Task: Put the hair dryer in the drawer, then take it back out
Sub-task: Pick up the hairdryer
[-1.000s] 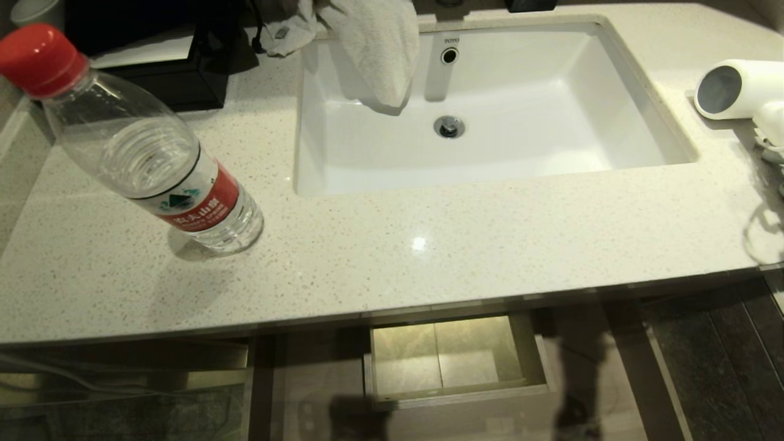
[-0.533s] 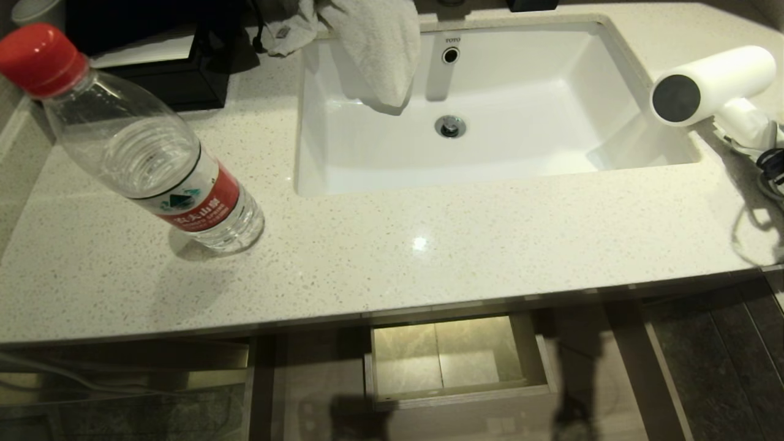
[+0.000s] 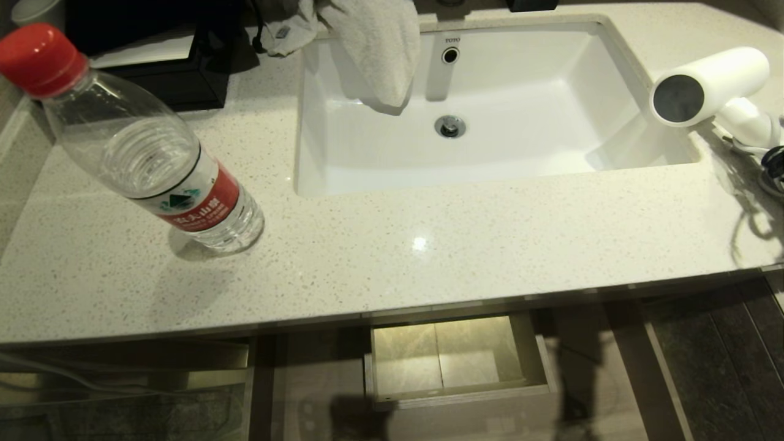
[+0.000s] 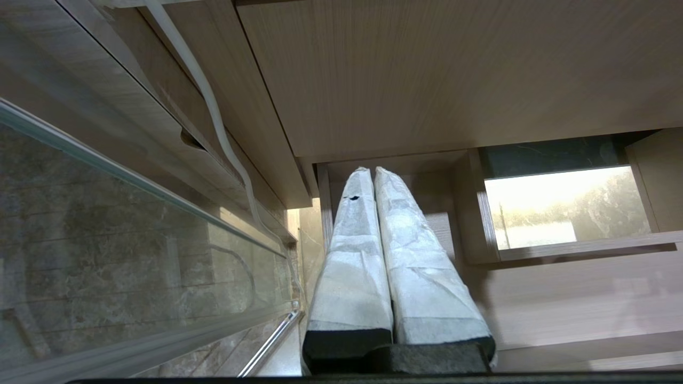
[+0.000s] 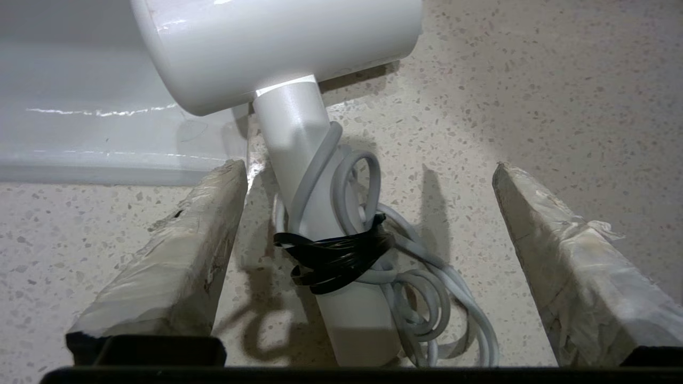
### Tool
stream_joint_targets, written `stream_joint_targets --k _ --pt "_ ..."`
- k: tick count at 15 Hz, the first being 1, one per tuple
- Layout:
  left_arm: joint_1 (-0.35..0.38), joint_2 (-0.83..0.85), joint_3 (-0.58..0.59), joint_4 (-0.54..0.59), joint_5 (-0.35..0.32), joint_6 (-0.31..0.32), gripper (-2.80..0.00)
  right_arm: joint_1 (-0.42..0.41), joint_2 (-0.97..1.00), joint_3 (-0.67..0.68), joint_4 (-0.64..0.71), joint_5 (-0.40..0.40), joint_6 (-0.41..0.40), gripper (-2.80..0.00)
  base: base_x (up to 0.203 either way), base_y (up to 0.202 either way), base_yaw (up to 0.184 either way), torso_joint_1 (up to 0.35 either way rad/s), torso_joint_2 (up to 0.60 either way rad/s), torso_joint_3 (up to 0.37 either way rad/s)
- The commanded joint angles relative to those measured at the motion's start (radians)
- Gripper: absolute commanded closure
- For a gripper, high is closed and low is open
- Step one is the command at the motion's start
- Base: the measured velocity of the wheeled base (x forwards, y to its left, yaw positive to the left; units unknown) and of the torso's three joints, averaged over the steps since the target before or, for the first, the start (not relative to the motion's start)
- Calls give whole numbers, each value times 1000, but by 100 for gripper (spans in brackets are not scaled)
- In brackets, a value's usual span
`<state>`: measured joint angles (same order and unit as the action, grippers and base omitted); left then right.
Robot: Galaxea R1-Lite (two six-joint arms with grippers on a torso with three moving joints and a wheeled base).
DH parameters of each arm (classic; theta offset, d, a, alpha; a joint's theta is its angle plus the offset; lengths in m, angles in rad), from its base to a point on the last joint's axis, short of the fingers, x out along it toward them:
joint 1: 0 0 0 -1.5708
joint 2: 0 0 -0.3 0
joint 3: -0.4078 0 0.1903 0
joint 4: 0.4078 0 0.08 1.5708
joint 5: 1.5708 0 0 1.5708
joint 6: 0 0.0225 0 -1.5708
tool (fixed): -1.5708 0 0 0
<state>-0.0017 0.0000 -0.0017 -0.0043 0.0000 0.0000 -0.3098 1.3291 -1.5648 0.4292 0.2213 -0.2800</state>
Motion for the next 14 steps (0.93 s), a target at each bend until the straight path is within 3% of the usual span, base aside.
stream_joint_targets --k 1,6,14 --pt "0 0 0 0 0 0 0 0 8 10 18 46 3 -280 0 0 0 0 0 0" --pt "0 1 0 0 0 0 0 -2 73 2 9 115 11 -280 0 0 0 0 0 0" --pt "0 0 0 0 0 0 0 -15 158 -11 -20 161 13 -280 0 0 0 0 0 0"
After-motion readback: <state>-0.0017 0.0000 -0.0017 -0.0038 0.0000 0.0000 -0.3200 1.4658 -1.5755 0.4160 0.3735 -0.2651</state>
